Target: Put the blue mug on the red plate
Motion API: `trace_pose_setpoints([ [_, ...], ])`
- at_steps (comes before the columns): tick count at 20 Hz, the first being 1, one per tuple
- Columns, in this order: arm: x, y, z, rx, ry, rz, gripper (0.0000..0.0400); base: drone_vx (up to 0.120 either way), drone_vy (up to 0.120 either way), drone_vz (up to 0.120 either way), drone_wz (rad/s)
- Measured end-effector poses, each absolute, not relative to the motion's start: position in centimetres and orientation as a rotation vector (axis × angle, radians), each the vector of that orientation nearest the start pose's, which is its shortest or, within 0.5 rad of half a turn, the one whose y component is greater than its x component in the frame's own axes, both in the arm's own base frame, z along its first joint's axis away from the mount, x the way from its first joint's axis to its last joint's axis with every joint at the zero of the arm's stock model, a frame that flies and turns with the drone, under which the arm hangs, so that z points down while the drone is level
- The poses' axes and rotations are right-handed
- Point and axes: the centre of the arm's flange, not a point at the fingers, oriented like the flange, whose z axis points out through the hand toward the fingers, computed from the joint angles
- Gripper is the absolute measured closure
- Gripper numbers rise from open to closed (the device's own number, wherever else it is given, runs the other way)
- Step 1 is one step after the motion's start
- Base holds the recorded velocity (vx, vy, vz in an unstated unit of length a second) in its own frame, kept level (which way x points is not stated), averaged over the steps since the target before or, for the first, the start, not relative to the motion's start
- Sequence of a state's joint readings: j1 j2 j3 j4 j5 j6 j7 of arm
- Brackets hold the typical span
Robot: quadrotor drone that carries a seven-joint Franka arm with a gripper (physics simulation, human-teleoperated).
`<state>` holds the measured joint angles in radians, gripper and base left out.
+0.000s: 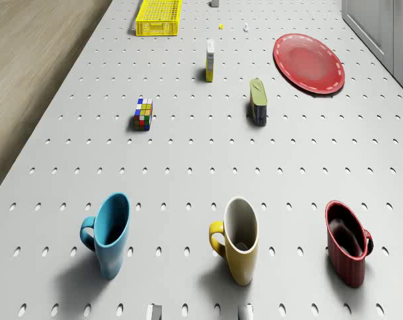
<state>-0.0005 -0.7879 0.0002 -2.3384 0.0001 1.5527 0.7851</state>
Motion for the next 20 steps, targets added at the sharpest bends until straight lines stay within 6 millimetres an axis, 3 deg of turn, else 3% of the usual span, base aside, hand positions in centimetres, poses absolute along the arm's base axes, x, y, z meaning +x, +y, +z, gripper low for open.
trace_pose_setpoints([
  [10,30.3,0.0,66.4,-2.899,1.201,-0.015,0.0000,0.000,0.000,0.000,0.000],
  [20,30.4,0.0,68.8,-2.896,1.200,-0.026,0.0000,0.000,0.000,0.000,0.000],
])
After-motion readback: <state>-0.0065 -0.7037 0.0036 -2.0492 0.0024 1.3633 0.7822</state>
